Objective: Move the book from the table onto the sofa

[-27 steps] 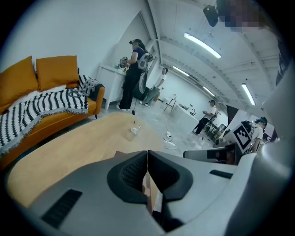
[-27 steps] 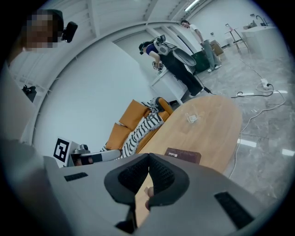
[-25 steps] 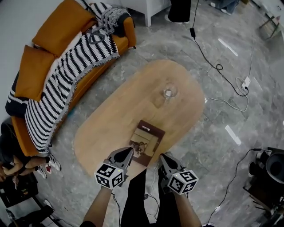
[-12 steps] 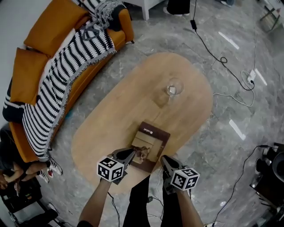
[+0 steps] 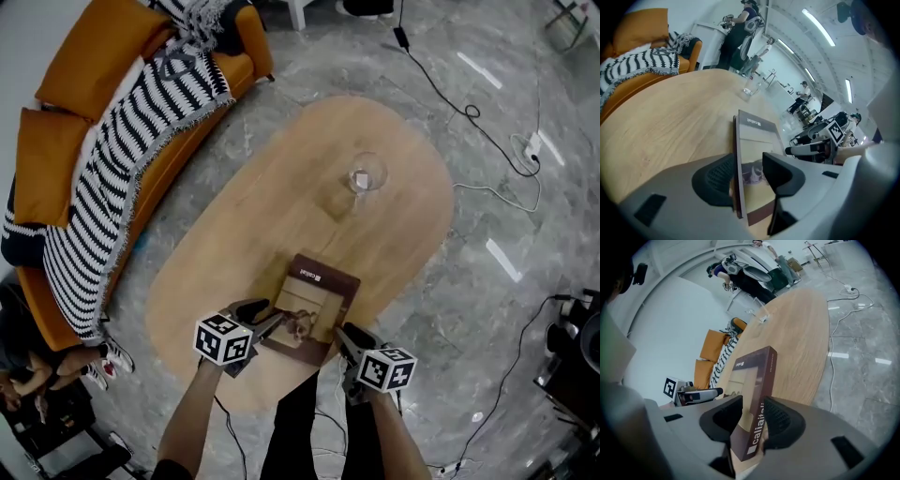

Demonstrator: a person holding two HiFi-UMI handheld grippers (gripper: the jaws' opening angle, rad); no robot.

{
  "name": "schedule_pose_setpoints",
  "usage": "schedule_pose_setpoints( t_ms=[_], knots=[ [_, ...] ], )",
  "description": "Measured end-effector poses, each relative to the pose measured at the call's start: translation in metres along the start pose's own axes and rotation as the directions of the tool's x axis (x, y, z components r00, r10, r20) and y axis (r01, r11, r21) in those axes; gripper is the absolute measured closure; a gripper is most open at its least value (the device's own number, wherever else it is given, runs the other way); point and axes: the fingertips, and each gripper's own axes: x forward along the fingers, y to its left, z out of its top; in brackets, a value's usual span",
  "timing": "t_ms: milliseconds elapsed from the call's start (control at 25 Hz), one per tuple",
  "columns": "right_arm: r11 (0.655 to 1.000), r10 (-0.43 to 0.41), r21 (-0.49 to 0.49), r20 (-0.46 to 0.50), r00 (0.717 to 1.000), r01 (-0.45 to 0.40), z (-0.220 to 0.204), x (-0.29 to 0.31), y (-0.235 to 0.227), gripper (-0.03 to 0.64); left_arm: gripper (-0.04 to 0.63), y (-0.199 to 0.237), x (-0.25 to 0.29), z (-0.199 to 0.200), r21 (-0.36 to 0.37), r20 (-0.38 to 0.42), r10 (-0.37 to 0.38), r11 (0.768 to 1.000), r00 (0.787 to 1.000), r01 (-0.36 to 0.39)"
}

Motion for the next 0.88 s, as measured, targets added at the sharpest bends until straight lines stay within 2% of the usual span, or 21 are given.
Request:
schedule_pose_setpoints(
  t_ms=[160, 440, 880],
  knots=[
    [1.000, -0.016, 0.027, -0.006, 1.000, 0.016, 0.000, 0.006, -0.008, 0.468, 0.396, 0.006, 0.010, -0.003, -0.008, -0.077, -0.052, 0.999, 0.996, 0.051],
    [0.997, -0.047, 0.058, -0.026, 0.999, 0.048, -0.002, 0.020, -0.013, 0.457, 0.396, 0.013, 0.023, -0.007, -0.026, -0.152, -0.100, 0.995, 0.983, 0.098],
    [0.995, 0.019, 0.097, -0.009, 1.000, -0.018, 0.000, 0.026, -0.013, 0.456, 0.396, 0.009, 0.034, -0.011, -0.041, -0.178, -0.164, 0.986, 0.970, 0.159]
  ],
)
